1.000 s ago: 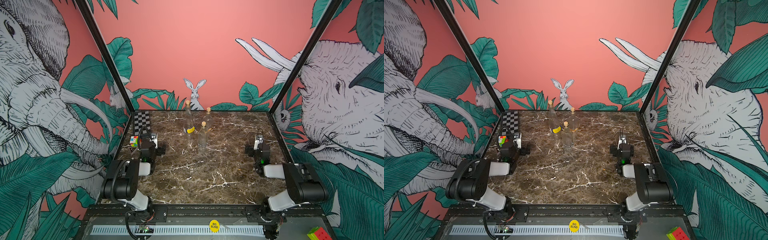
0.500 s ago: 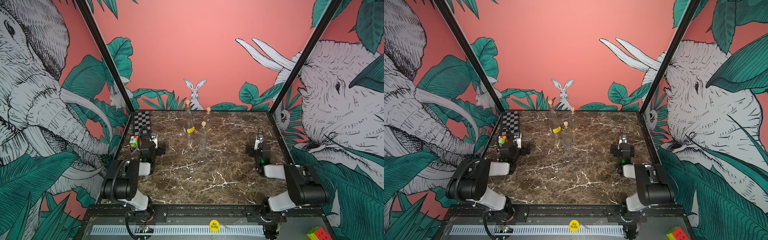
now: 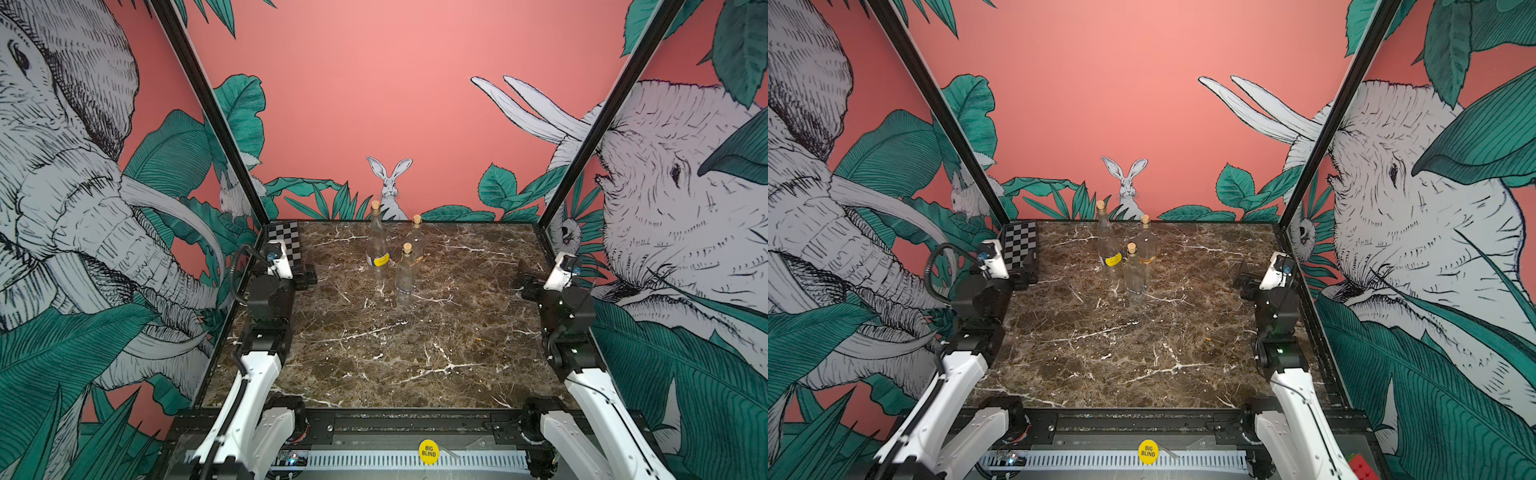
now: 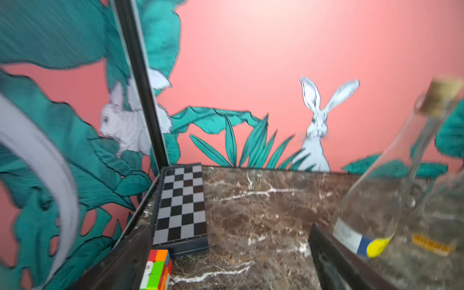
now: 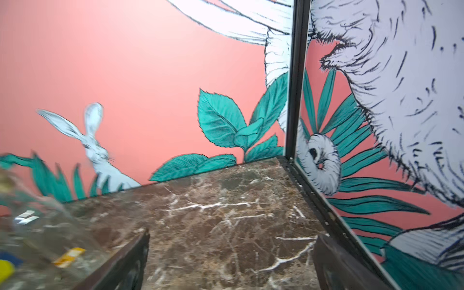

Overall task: Remove the label from the bottle
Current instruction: Pick up the bottle from the center of the board.

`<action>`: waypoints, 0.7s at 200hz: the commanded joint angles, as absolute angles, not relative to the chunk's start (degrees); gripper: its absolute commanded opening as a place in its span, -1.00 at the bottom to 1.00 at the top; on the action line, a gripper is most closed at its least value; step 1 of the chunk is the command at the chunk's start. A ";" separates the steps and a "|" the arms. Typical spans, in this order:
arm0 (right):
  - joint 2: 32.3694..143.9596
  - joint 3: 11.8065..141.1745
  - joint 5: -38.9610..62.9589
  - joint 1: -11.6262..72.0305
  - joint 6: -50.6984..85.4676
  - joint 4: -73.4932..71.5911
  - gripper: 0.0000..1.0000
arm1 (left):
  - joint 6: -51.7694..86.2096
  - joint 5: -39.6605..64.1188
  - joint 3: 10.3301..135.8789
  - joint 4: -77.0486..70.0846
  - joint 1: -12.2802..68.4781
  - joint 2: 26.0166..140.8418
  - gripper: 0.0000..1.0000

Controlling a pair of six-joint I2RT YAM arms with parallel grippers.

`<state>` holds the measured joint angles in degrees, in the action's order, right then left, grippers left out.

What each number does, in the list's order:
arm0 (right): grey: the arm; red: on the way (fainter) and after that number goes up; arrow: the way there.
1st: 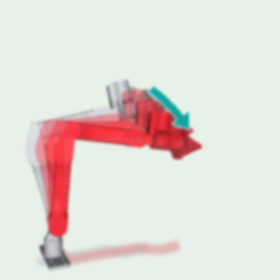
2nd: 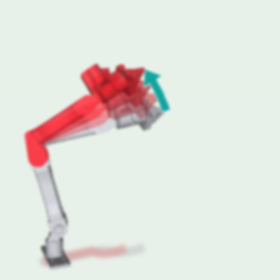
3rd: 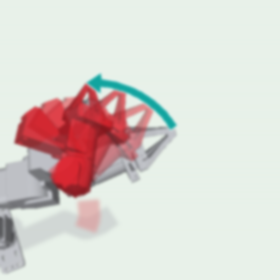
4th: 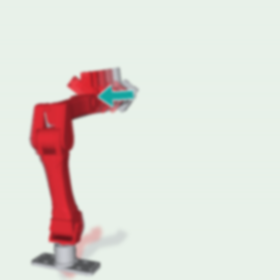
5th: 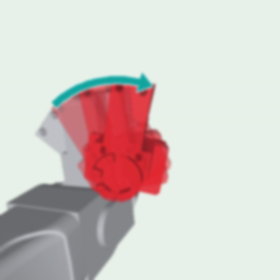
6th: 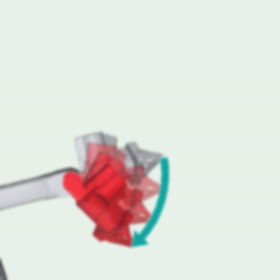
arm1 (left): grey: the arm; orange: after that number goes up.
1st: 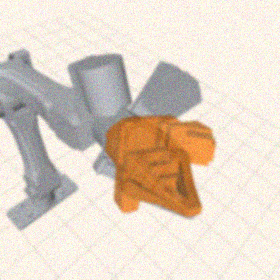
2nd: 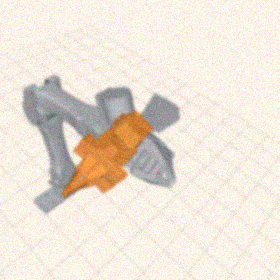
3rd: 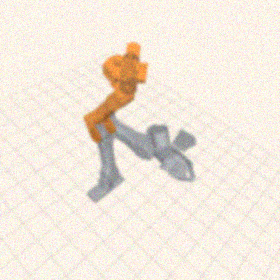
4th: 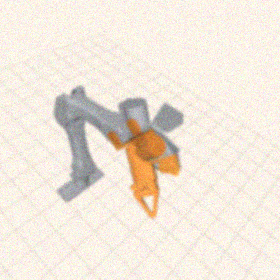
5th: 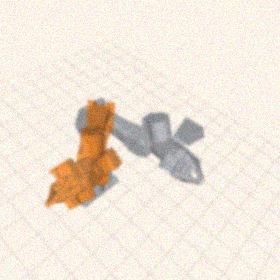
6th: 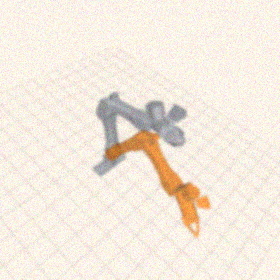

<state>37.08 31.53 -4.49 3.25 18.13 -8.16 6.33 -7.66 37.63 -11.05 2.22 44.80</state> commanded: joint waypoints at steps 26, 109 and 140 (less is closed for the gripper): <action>28.72 28.48 18.28 2.94 35.91 -6.46 0.98 | 11.09 -5.00 42.00 4.86 2.28 34.54 0.98; 27.88 32.66 26.41 2.99 36.20 -3.51 0.98 | -2.55 21.98 53.97 18.47 14.32 39.00 0.98; 28.63 32.42 27.20 3.08 37.09 -4.75 0.99 | -9.38 18.56 54.27 17.88 23.66 43.20 0.98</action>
<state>28.38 31.97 25.12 3.20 35.81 -1.15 -1.56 19.38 53.95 15.27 18.20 40.45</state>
